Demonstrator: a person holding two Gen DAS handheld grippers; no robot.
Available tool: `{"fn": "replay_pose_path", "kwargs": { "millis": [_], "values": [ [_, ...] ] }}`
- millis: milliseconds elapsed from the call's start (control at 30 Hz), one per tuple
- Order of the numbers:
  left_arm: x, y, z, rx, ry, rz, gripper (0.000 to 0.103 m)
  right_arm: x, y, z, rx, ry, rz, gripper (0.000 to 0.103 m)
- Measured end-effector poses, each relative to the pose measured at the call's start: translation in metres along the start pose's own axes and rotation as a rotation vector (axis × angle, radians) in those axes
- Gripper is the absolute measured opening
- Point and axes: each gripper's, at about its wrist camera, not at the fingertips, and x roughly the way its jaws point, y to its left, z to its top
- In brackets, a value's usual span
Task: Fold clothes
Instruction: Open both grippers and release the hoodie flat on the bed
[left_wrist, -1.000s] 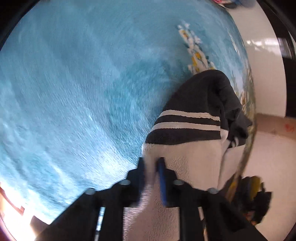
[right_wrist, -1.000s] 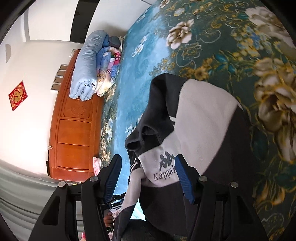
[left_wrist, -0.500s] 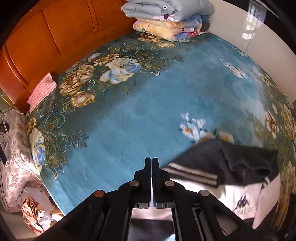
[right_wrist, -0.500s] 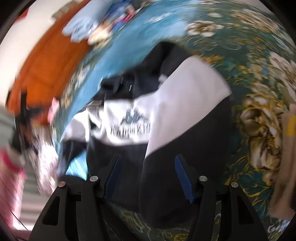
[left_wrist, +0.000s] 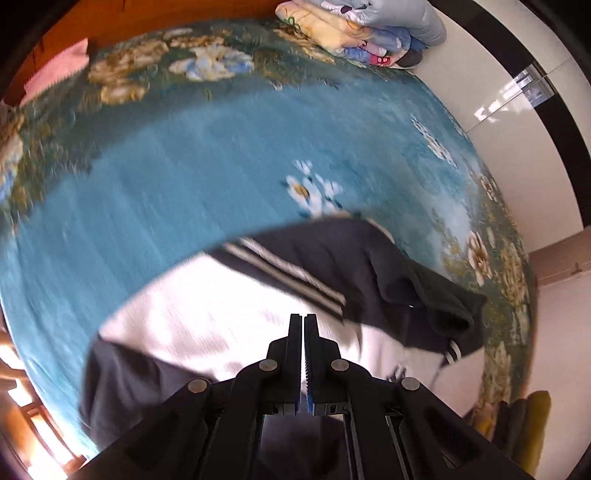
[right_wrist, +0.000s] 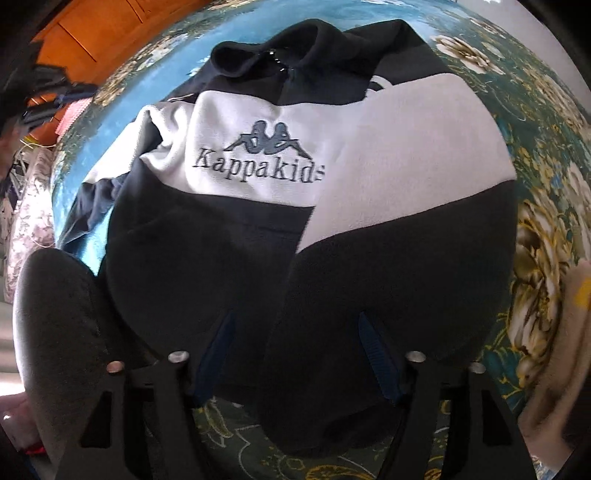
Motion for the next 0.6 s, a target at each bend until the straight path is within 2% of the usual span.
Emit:
{"fn": "replay_pose_path", "kwargs": {
  "millis": [33, 100, 167, 267, 367, 467, 600],
  "values": [
    [0.001, -0.002, -0.006, 0.004, 0.004, -0.004, 0.003, -0.002, -0.006, 0.001, 0.023, -0.001, 0.008, 0.016],
    [-0.001, -0.005, -0.014, 0.014, 0.007, -0.015, 0.003, -0.012, -0.021, 0.004, 0.086, -0.008, 0.046, 0.008],
    [-0.004, -0.006, -0.017, 0.024, 0.005, -0.021, 0.003, -0.028, -0.034, 0.009, 0.11, -0.045, 0.039, 0.006],
    [-0.007, -0.003, -0.019, 0.027, 0.002, -0.023, 0.003, -0.074, -0.062, 0.028, 0.136, -0.167, -0.051, 0.005],
    [-0.008, 0.002, -0.018, 0.019, 0.002, -0.02, 0.003, -0.126, -0.105, 0.058, 0.197, -0.296, -0.218, 0.003],
    [-0.007, 0.007, -0.02, 0.004, 0.008, -0.02, 0.003, -0.165, -0.158, 0.092, 0.319, -0.367, -0.322, 0.002],
    [-0.005, 0.012, -0.024, -0.015, 0.012, -0.027, 0.003, -0.174, -0.172, 0.111, 0.361, -0.383, -0.215, 0.003]
  ]
}}
